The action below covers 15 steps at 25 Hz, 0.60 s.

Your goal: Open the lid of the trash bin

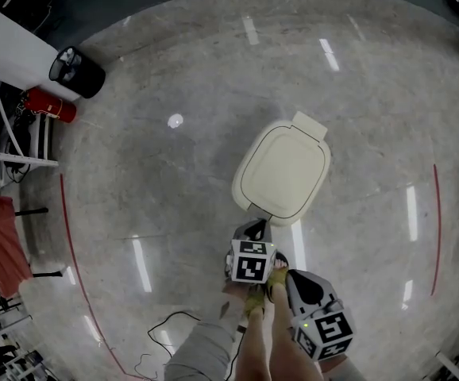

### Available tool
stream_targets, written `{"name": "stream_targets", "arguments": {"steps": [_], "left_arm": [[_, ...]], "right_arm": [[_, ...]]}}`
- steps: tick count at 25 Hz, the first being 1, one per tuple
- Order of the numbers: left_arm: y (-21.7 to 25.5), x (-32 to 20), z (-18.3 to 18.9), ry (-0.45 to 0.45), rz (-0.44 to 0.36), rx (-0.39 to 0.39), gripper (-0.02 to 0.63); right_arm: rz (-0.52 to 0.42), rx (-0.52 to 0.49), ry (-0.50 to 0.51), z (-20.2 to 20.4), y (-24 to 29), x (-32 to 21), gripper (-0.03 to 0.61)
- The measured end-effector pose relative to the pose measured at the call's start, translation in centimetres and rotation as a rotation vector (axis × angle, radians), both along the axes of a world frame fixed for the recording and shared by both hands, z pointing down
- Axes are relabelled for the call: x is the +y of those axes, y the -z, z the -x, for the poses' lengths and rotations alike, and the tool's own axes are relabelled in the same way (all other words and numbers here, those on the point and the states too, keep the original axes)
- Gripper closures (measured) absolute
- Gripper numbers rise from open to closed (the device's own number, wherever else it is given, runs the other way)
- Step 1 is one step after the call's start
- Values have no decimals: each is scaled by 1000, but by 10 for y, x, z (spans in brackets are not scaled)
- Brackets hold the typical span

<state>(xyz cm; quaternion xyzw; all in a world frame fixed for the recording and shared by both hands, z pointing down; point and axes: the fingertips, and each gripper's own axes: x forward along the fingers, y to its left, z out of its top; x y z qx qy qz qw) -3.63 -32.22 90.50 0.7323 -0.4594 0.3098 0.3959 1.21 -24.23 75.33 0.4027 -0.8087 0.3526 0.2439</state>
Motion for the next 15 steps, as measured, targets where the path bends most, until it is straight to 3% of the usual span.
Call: {"name": "stream_targets", "arguments": {"steps": [15], "left_arm": [[-9, 4, 0, -19, 52, -59, 612]], "right_arm": [[-28, -14, -24, 1, 18, -3, 575]]}}
